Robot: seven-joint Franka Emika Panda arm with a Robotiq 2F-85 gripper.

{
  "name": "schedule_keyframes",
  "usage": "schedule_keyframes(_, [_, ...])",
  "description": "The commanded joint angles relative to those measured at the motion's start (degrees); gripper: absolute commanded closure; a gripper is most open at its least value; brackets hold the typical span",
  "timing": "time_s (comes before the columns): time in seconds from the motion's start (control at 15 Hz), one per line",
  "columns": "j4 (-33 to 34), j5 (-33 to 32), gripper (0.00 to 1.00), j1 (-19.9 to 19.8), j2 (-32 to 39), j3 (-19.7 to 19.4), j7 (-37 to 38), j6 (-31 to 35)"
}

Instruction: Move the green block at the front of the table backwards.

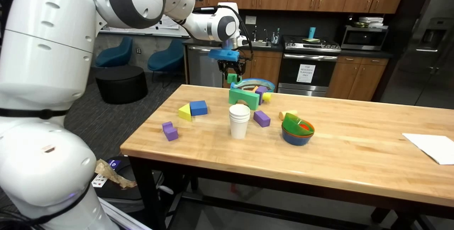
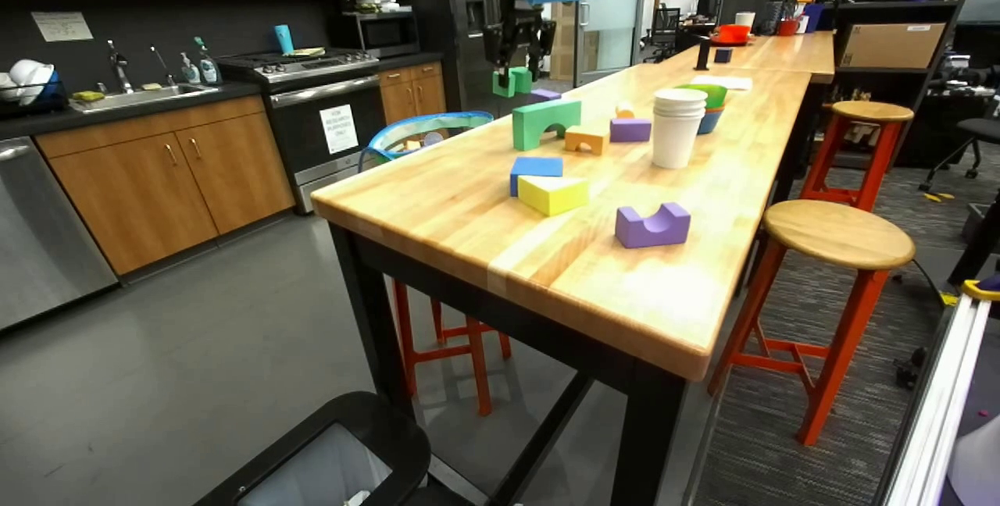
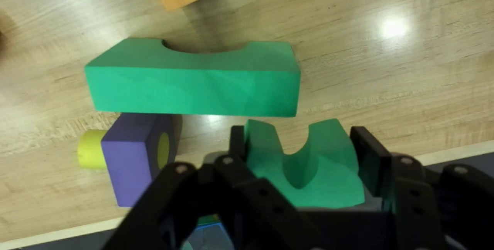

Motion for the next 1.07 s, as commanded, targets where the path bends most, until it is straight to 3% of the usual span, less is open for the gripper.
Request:
schedule_keyframes(0.0, [2.8,0.4,0.25,-0.4,1.1,-0.1,-1.1,-2.6])
schedule_keyframes(0.07, [3.0,0.3,0.07,-0.4,1.1,-0.1,-1.0,-2.9])
schedule_keyframes(0.2, [3.5,0.3,0.02,-0.5,1.3,-0.1,-1.1,-3.4])
schedule_keyframes(0.67, [3.8,0.5,0.00,-0.4,1.2,-0.2,-0.2,-2.9])
schedule_keyframes(0.73, [-0.9,0.5,0.00,-0.3,-3.0,-0.2,-0.2,-2.1])
schedule_keyframes(1.0, [-5.6,-0.1,0.00,0.6,-8.1,-0.3,1.3,-1.2])
